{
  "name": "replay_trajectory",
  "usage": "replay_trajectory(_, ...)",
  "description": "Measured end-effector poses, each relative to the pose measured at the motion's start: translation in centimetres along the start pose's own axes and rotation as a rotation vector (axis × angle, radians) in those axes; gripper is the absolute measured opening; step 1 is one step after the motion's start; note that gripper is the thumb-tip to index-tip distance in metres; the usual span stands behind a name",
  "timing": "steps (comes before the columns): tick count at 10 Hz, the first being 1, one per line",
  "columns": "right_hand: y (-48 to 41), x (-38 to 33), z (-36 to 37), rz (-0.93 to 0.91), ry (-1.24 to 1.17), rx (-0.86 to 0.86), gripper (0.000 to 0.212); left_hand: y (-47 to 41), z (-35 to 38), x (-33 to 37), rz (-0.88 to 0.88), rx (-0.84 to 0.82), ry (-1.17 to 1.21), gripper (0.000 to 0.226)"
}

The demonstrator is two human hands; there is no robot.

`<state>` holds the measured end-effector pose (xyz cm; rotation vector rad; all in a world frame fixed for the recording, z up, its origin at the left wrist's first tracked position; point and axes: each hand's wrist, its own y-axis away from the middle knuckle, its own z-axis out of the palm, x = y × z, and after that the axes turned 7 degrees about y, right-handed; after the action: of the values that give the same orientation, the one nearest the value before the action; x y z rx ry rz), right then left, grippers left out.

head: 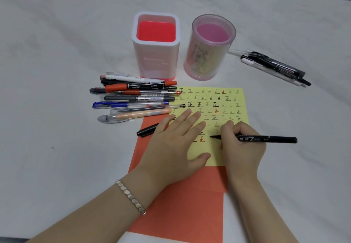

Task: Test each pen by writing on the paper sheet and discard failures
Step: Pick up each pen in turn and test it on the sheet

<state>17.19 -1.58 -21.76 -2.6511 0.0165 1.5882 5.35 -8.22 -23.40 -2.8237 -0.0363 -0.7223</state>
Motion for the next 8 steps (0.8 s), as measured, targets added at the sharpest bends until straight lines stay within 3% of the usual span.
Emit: replay_trajectory(8, -0.04, 0.36, -0.03, -0.023, -0.040, 0.011, 0.034, -0.03, -0.02, 0.05, 0.004, 0.001, -0.008, 0.061)
